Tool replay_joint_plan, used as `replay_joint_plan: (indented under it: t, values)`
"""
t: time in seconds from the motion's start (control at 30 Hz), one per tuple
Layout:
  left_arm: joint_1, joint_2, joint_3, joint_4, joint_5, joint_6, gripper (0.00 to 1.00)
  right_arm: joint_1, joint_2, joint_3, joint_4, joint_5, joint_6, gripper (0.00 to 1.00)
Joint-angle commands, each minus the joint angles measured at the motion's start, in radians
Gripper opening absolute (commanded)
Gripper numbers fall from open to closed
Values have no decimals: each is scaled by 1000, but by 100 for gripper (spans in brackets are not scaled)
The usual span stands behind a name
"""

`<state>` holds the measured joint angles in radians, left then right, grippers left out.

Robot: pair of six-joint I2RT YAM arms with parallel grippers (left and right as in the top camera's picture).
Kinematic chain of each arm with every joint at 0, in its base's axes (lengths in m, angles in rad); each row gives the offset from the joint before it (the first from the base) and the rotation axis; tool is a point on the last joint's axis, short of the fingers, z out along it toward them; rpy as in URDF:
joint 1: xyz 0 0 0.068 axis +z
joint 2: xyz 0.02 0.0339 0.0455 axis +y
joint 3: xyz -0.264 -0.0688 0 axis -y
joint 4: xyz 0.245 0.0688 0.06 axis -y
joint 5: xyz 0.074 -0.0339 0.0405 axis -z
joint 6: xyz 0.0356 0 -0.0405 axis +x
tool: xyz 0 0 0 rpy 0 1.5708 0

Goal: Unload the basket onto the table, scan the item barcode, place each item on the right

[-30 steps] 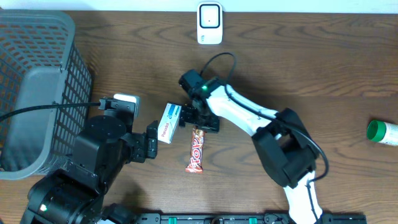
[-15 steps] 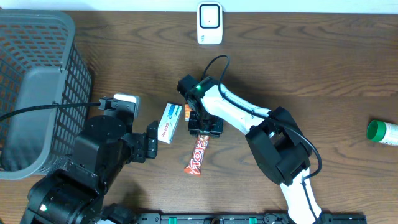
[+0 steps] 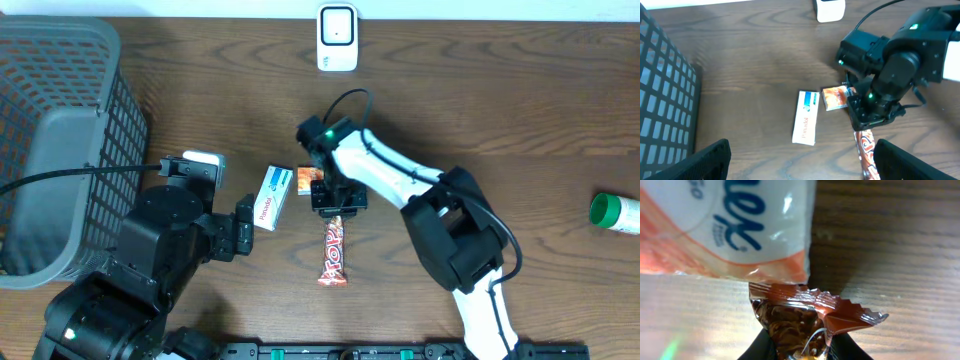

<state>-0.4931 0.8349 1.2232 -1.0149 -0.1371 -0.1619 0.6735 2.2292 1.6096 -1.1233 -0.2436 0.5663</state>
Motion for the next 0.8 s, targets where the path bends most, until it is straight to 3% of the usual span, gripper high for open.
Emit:
replay_joint_plan:
  t: [0.0,0.2,0.4,0.67,0.77]
  values:
    - [-3,-4,3,-2,-6,-16,91,-16,170,-98,38,-249,-251,2]
    - [-3,-4,3,-2,-6,-16,91,-105,170,-98,29,-606,-641,4]
    - [-3,-4,3,-2,-6,-16,91,-213,170,-98,5,-901,-871,6]
    - [-3,-4,3,-2,-6,-16,91,-352,170,-98,-175,-922,-1052,5]
    - [-3,-4,3,-2,-6,-16,91,-397,170,-98,-293,-951,-1189,6]
